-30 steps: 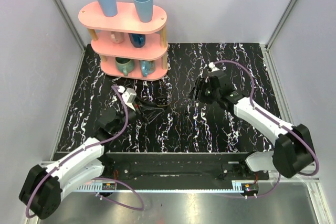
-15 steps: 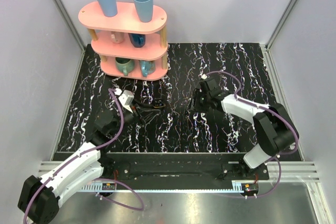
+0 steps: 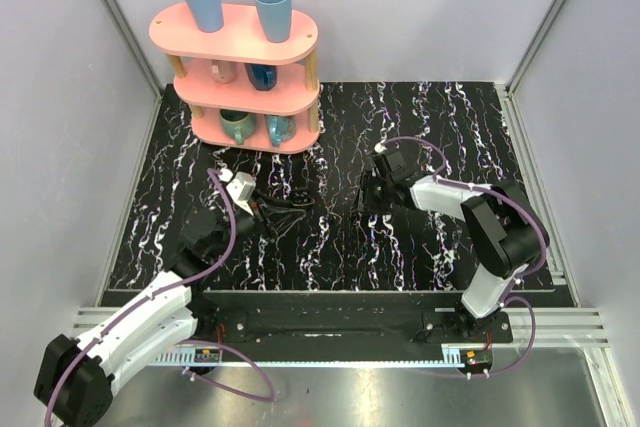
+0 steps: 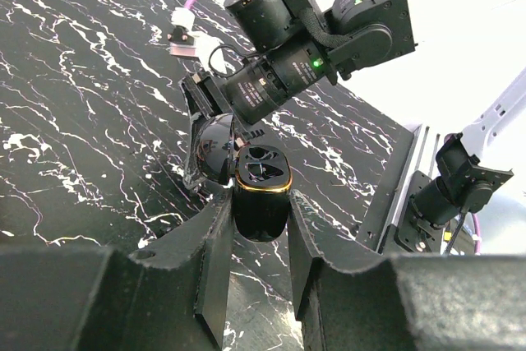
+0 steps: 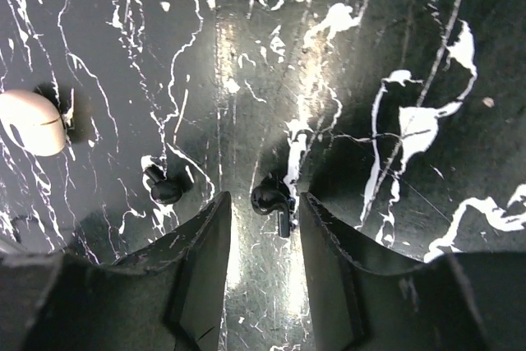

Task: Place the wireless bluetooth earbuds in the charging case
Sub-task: Pick up the earbud from the center of the board.

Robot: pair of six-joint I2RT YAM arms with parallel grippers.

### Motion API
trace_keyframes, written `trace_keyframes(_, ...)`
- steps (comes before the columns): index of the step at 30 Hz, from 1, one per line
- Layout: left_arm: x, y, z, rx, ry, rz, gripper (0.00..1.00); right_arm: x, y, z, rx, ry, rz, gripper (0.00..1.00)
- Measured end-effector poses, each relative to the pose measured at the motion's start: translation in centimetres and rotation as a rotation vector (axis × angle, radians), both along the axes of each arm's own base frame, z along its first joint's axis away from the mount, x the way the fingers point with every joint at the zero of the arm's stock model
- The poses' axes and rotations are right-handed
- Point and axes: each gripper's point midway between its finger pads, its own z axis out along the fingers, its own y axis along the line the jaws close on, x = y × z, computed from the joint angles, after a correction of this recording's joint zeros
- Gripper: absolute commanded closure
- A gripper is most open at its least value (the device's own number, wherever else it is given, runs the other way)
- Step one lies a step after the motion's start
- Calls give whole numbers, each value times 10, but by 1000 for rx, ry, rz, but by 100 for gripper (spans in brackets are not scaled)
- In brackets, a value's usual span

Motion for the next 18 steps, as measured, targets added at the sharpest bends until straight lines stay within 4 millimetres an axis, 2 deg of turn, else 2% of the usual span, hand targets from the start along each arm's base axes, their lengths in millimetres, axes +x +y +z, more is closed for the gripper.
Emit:
trace_keyframes(1,0,0,0,0,1,0,100,1,1,0,3,-4,8,60)
trace_keyframes(7,0,0,-2,5,7,0,100,5,7,1,10,-20,48,60)
trace_keyframes(18,1,1,-5,9,14,5,100,-3,5,-3,-51,-22,107,60)
